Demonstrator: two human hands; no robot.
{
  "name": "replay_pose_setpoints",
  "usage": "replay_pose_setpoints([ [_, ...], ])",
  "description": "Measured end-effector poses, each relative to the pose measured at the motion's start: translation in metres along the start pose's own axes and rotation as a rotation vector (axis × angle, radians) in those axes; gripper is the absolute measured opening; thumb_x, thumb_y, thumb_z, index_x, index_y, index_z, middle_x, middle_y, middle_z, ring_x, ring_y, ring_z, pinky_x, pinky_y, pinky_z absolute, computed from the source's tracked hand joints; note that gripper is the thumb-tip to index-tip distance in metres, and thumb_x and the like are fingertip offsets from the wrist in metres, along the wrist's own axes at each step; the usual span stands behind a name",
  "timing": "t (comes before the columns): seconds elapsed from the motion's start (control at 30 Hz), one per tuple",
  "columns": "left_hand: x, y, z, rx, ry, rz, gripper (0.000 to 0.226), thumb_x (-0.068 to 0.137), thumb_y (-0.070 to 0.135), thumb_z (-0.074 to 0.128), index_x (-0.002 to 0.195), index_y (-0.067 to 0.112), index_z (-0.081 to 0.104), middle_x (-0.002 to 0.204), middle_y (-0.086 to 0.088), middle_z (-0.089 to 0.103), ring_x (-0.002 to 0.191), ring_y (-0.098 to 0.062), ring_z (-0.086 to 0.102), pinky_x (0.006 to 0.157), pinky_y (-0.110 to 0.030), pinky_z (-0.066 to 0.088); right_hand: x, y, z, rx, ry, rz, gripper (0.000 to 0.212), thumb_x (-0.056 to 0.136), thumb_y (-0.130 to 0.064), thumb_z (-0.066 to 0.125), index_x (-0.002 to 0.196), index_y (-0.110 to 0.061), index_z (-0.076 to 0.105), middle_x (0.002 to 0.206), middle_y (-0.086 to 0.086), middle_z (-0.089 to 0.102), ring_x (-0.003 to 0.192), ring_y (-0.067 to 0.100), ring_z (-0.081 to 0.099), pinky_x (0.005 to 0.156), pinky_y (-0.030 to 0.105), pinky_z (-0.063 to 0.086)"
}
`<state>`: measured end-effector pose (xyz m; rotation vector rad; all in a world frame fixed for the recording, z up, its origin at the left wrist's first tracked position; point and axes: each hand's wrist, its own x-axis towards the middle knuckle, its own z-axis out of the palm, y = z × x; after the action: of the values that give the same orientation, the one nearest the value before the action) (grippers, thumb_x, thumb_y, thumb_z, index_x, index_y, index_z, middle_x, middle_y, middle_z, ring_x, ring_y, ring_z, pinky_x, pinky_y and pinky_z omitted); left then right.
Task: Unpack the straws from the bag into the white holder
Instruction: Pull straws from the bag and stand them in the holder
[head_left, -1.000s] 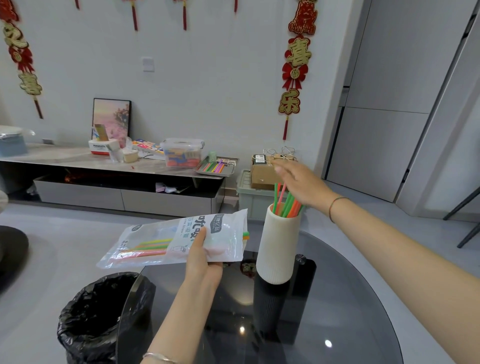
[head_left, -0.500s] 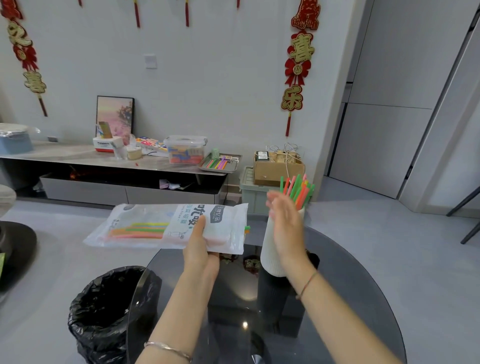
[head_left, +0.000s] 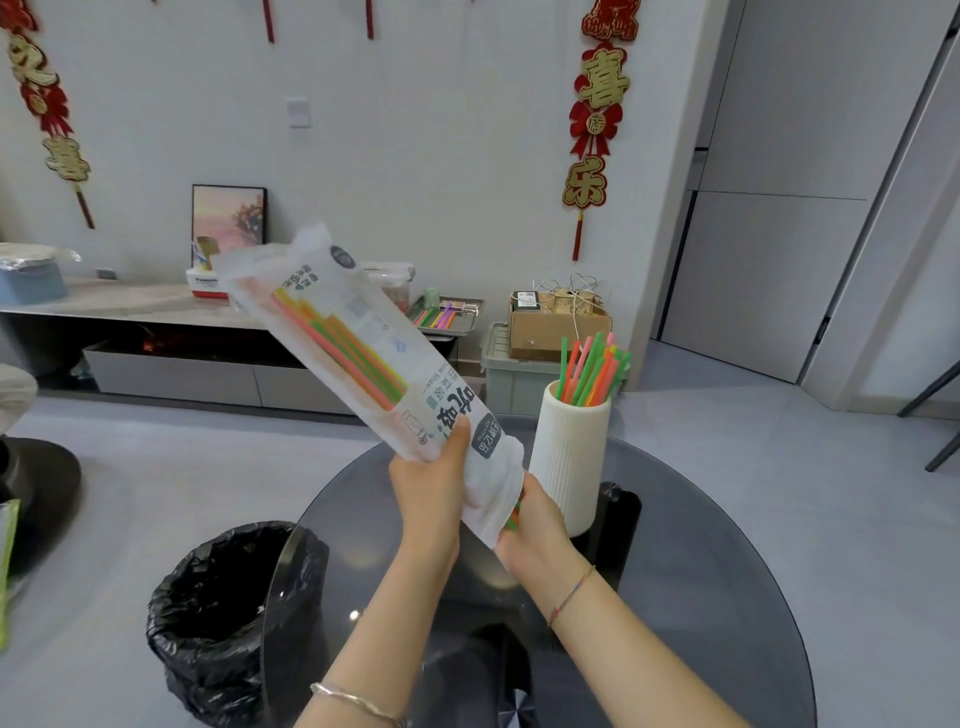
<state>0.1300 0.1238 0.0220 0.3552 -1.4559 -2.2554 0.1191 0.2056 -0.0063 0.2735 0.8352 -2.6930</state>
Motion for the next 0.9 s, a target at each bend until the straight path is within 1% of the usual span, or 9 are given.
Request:
replay_pose_setpoints([
  [0.07,0.003,-0.001,-0.003,-0.044,0.021,-0.025,0.021,0.081,0.016,0.071,0.102,0.017,0.066,0.094,0.005,0.072,0.082,-0.004,0.070,0.061,-0.016,0.053,0.002,0.002,-0.006,-0.202,0.105,-0.104,0.020,0.094,-0.024,0.052,0.093,-0.015,0.070,0.084,0.006,0.077,0.080,0.024,0.071,0.068,0.038,0.058],
  [0.17,0.009,-0.003,-0.008,-0.132,0.062,-0.083,0.016,0.084,0.014,0.069,0.095,0.024,0.064,0.092,0.009,0.070,0.077,-0.001,0.068,0.059,-0.015,0.053,0.003,0.003,-0.009,-0.616,0.212,-0.309,0.021,0.094,-0.027,0.050,0.083,-0.016,0.065,0.077,0.000,0.070,0.070,0.013,0.063,0.053,0.020,0.049],
  [0.27,0.013,-0.005,-0.013,-0.212,0.100,-0.157,0.017,0.085,0.013,0.068,0.097,0.022,0.060,0.093,0.006,0.067,0.082,-0.007,0.065,0.067,-0.024,0.052,0.003,0.002,-0.013,-0.820,0.249,-0.502,0.020,0.094,-0.026,0.051,0.082,-0.012,0.060,0.077,-0.003,0.065,0.069,0.007,0.061,0.055,0.016,0.046],
  [0.4,0.019,-0.003,-0.019,-0.294,0.122,-0.265,0.019,0.087,0.014,0.066,0.102,0.018,0.056,0.091,0.004,0.065,0.078,-0.013,0.064,0.070,-0.033,0.052,0.003,-0.008,-0.016,-0.944,0.220,-0.642,0.021,0.091,-0.027,0.057,0.086,-0.007,0.059,0.077,-0.002,0.067,0.068,0.006,0.065,0.051,0.010,0.047],
  [0.53,0.027,0.005,-0.029,-0.382,0.148,-0.310,0.033,0.089,0.013,0.063,0.120,0.017,0.052,0.117,-0.005,0.064,0.094,-0.022,0.063,0.088,-0.041,0.051,0.001,-0.031,-0.019,-1.035,0.221,-0.739,0.022,0.091,-0.028,0.057,0.083,-0.008,0.059,0.080,0.006,0.062,0.076,0.017,0.059,0.058,0.022,0.047],
  [0.63,0.031,0.007,-0.035,-0.424,0.160,-0.329,0.041,0.091,0.014,0.061,0.130,0.013,0.050,0.128,-0.009,0.062,0.102,-0.023,0.062,0.094,-0.042,0.050,0.000,-0.043,-0.020,-1.026,0.243,-0.770,0.024,0.091,-0.031,0.057,0.084,-0.009,0.059,0.084,0.010,0.064,0.078,0.019,0.058,0.060,0.020,0.044],
  [0.73,0.030,0.007,-0.033,-0.445,0.177,-0.346,0.044,0.091,0.012,0.060,0.133,0.013,0.047,0.132,-0.010,0.060,0.107,-0.024,0.062,0.096,-0.045,0.049,-0.003,-0.040,-0.014,-0.980,0.210,-0.729,0.029,0.090,-0.038,0.057,0.083,-0.010,0.061,0.075,-0.001,0.061,0.072,0.009,0.058,0.058,0.015,0.044],
  [0.83,0.029,0.005,-0.029,-0.469,0.183,-0.389,0.045,0.091,0.011,0.060,0.133,0.014,0.046,0.132,-0.010,0.059,0.114,-0.027,0.060,0.099,-0.048,0.047,-0.003,-0.032,-0.009,-0.979,0.168,-0.705,0.019,0.089,-0.034,0.059,0.086,-0.016,0.060,0.081,-0.006,0.059,0.079,0.011,0.060,0.061,0.018,0.048],
  [0.9,0.028,0.005,-0.028,-0.489,0.190,-0.416,0.046,0.090,0.011,0.061,0.133,0.015,0.045,0.131,-0.011,0.060,0.114,-0.028,0.060,0.099,-0.049,0.047,-0.004,-0.035,-0.006,-0.933,0.182,-0.708,0.014,0.088,-0.033,0.060,0.083,-0.020,0.059,0.082,-0.007,0.060,0.078,0.011,0.062,0.057,0.014,0.049],
])
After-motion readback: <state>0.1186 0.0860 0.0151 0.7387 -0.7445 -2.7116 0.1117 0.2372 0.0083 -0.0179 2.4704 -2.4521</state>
